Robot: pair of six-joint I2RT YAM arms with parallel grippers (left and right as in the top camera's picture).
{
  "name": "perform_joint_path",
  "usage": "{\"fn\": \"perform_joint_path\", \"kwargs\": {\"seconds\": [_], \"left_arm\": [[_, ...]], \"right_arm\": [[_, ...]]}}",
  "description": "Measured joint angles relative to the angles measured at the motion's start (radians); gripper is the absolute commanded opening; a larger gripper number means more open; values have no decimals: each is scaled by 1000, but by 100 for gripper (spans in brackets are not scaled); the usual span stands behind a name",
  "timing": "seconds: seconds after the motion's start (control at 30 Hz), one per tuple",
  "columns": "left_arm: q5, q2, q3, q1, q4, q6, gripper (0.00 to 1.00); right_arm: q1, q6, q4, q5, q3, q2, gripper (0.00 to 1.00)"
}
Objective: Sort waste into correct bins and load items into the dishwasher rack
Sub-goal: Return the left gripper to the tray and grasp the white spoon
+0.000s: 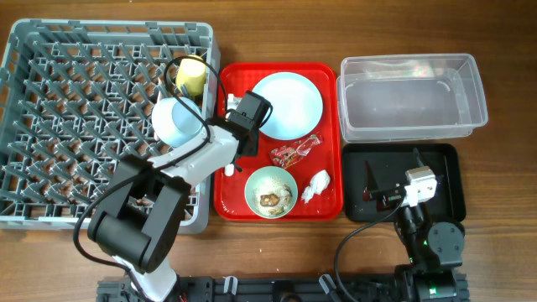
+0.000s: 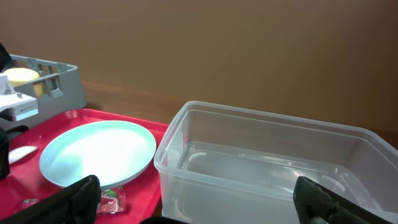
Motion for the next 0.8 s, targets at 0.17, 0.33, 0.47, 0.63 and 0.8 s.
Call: {"fn": "perform_joint_path", "kwargs": {"seconds": [0.17, 0.33, 0.47, 0.63, 0.8], "left_arm": [[1, 8, 11, -3, 8, 36, 4], [21, 1, 17, -39, -15, 118, 4], [45, -15, 17, -41, -35, 126, 4], [48, -16, 17, -41, -36, 126, 4], [48, -11, 17, -41, -26, 126, 4]], "right_arm": [[0, 0, 0, 0, 0, 0, 100], [0, 0, 0, 0, 0, 0, 100], [0, 0, 0, 0, 0, 0, 100], [0, 0, 0, 0, 0, 0, 100], [0, 0, 0, 0, 0, 0, 100]]}}
